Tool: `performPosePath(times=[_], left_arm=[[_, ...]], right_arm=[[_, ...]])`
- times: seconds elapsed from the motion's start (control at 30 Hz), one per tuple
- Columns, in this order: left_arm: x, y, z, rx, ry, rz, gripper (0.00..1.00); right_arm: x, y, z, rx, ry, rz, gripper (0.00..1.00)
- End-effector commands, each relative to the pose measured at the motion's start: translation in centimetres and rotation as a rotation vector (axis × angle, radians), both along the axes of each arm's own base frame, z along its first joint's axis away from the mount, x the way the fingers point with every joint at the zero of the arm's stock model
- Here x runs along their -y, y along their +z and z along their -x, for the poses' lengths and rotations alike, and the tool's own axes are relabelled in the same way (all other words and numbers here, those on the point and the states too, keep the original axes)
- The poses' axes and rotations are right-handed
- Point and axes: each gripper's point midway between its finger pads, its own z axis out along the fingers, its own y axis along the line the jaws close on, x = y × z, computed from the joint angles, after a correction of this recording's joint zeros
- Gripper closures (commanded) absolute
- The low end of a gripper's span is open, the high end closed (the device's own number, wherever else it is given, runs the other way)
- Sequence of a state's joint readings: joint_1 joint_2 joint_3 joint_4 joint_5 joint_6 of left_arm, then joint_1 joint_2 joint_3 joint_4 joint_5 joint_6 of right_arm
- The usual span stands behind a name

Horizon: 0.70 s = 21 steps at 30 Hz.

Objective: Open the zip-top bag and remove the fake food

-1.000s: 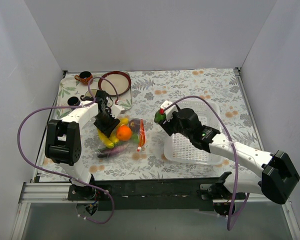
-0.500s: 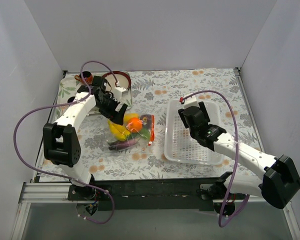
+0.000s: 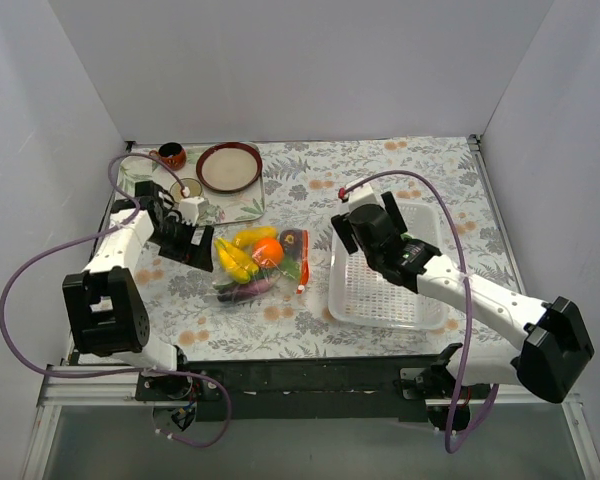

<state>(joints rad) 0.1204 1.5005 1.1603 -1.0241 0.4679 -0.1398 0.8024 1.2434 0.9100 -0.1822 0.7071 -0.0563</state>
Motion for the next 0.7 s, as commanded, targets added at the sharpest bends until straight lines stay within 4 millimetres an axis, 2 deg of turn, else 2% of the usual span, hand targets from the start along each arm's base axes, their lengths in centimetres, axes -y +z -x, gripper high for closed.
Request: performPosePath(times=[0.0, 0.1, 0.3, 0.43, 0.47, 0.53, 0.57, 0.63, 0.67], left_arm=[[2.1, -1.2, 1.0, -0.063, -0.015, 0.099, 0.14], [2.5, -1.8, 1.4, -0.096, -0.018, 0.124, 0.16], [3.0, -2.7, 0.6, -0.102, -0.008, 0.163, 0.18], [3.4, -4.1, 0.0, -0.121, 0.007, 0.189, 0.33], [3.3, -4.4, -0.1, -0.124, 0.013, 0.190, 0.42], [3.3, -5.1, -0.5, -0.129, 0.014, 0.186, 0.54], [3.1, -5.4, -0.5, -0.132, 0.020, 0.177, 0.68], [2.8, -5.8, -1.0, -0.123, 0.023, 0.158, 0.82], [2.6, -5.9, -1.1, -0.119, 0.025, 0.148, 0.99]], right_arm=[[-3.8, 1.6, -0.3, 0.027, 0.096, -0.045, 0.07], [-5.7, 0.9, 0.1, 0.008, 0.151, -0.040, 0.13], [-9.8, -0.7, 1.1, -0.037, 0.268, -0.059, 0.14], [-11.8, -2.2, 1.7, -0.073, 0.337, -0.073, 0.15], [-12.4, -2.4, 1.9, -0.074, 0.365, -0.070, 0.15], [-13.0, -3.3, 1.8, -0.084, 0.383, -0.058, 0.15], [-13.3, -3.6, 1.7, -0.090, 0.395, -0.049, 0.15], [-14.0, -4.2, 1.6, -0.106, 0.409, -0.041, 0.15], [-14.3, -4.6, 1.6, -0.115, 0.417, -0.041, 0.15]])
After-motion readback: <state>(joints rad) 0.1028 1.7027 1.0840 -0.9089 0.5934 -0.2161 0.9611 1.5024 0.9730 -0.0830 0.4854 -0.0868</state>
